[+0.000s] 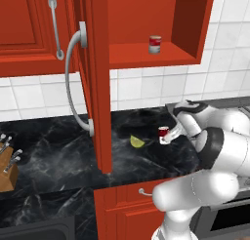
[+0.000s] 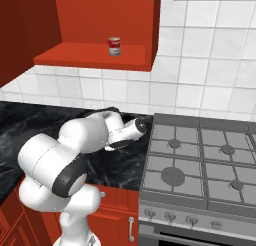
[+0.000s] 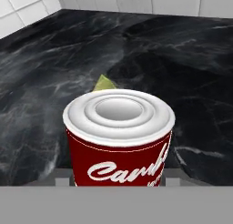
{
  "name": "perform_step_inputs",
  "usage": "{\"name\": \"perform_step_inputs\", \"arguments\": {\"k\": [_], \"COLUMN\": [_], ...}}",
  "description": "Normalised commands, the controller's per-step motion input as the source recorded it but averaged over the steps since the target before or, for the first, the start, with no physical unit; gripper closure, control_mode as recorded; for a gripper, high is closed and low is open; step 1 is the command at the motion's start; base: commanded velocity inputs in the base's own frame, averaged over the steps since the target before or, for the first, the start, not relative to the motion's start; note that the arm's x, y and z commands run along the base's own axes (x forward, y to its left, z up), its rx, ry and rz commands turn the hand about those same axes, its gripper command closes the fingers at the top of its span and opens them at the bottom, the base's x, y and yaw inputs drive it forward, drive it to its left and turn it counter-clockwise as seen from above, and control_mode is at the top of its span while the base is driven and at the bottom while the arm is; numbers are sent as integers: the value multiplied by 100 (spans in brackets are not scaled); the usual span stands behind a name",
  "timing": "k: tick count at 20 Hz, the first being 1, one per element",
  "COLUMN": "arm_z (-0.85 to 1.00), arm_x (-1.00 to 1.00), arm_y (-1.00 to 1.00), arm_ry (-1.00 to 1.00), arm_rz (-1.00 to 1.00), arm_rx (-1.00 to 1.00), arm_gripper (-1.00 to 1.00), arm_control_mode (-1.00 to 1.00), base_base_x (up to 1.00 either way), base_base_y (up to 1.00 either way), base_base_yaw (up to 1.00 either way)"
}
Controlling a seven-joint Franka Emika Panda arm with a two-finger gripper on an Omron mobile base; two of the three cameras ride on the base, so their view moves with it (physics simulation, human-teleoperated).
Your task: Restock the canned food cabinet by taking the new fresh canned food from the counter and placing it in the cabinet. Then, take the old canned food from the cabinet and place it on the counter.
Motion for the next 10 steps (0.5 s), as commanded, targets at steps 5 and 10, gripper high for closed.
{"name": "perform_step_inputs", "arguments": {"k": [5, 10], "arm_z": [-39, -2], "arm_x": [0, 0], "arm_y": [-4, 0], "arm_ry": [-7, -8], "arm_rz": [2, 0], "arm_rx": [-4, 0], "arm_gripper": [-100, -100], "arm_control_mode": [-100, -100], "base_base_x": [0, 0], "base_base_y": [0, 0], "base_base_yaw": [0, 0]}}
